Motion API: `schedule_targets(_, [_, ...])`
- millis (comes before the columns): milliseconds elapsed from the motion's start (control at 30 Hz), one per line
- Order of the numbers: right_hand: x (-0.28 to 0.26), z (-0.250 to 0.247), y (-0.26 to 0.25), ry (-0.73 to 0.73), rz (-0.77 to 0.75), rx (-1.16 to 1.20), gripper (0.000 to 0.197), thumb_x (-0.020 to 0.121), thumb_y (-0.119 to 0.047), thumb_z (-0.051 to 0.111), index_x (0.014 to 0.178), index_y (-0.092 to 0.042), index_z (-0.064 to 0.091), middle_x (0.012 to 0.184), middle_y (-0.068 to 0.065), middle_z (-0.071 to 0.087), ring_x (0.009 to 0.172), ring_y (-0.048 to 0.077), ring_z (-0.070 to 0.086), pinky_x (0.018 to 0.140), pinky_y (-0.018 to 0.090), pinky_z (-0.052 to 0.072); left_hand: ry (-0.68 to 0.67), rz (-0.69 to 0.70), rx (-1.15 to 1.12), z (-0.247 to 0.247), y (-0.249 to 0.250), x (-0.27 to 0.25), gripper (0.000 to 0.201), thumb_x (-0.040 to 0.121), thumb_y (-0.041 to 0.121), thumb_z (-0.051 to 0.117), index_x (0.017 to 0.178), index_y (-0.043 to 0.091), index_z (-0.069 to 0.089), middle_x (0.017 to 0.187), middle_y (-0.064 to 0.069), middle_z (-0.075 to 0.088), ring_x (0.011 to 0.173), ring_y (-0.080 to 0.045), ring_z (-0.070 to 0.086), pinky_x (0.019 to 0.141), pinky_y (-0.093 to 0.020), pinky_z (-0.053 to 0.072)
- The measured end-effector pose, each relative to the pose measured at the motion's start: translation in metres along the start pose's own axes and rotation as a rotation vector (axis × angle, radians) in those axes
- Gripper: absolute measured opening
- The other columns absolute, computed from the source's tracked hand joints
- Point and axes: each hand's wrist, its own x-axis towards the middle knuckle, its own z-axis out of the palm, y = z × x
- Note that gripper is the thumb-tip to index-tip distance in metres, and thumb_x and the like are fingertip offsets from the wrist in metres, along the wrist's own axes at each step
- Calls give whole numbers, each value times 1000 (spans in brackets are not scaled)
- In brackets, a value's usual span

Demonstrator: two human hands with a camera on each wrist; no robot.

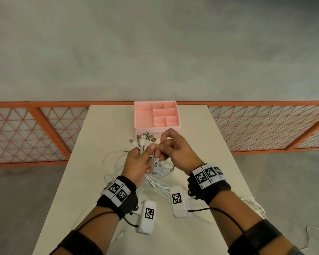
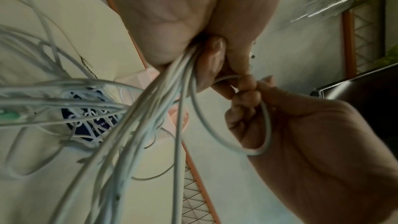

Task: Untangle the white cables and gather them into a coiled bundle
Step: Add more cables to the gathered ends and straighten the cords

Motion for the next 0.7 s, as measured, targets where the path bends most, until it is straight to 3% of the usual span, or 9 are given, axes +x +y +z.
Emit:
schedule_targets(100, [3, -2, -13, 145, -131, 227, 17, 94, 9, 46, 98, -7, 43, 72, 18, 62, 57, 23, 52, 58, 28, 46, -1, -80, -68, -4, -4, 1, 28, 93, 23, 66, 105, -2, 68, 83, -5, 64, 45, -7, 28, 39, -19, 28])
schedule_targets(200, [7, -11, -21, 247, -123, 281, 23, 88, 7, 45, 106, -7, 49, 70, 17, 62, 54, 23, 49, 55, 28, 43, 83, -176, -153, -13, -12, 3, 26, 87, 20, 70, 104, 1, 66, 78, -2, 64, 46, -6, 32, 39, -19, 30])
schedule_targets(300, [9, -16, -9, 272, 63, -180, 21, 97, -4, 44, 112, -10, 57, 75, 9, 64, 54, 21, 55, 56, 32, 45, 138, -169, -105, -18, -18, 6, 24, 90, 15, 70, 108, -2, 66, 74, -2, 60, 45, -8, 30, 38, -20, 27])
schedule_targets(400, [7, -17, 11, 157, 55, -892, 32, 98, -14, 45, 126, -16, 60, 109, 7, 64, 95, 25, 62, 84, 35, 49, 153, -136, -15, -15, -19, 5, 17, 91, 14, 70, 100, 0, 68, 72, -3, 59, 46, -10, 27, 39, -20, 25])
schedule_targets(467, [4, -10, 18, 49, 20, -1161, 34, 97, -20, 48, 129, -20, 58, 122, 5, 57, 108, 31, 55, 91, 43, 48, 148, -124, 35, -12, -17, 6, 10, 91, 13, 71, 87, 5, 67, 69, -2, 59, 45, -10, 26, 40, -20, 24])
schedule_targets(600, [4, -7, 14, 37, -12, -1334, 30, 98, -44, 48, 111, -23, 65, 110, 2, 63, 103, 30, 55, 83, 40, 46, 128, -103, 45, -11, -17, 5, 10, 91, 13, 70, 82, 9, 66, 68, -3, 58, 43, -9, 25, 40, -20, 23])
schedule_targets(700, [4, -13, 3, 49, -98, -1121, 24, 95, -44, 54, 92, -26, 70, 90, -5, 67, 90, 25, 58, 80, 40, 48, 58, -104, -6, -12, -14, 1, 16, 93, 17, 68, 96, 2, 70, 74, -2, 62, 45, -9, 24, 40, -19, 24])
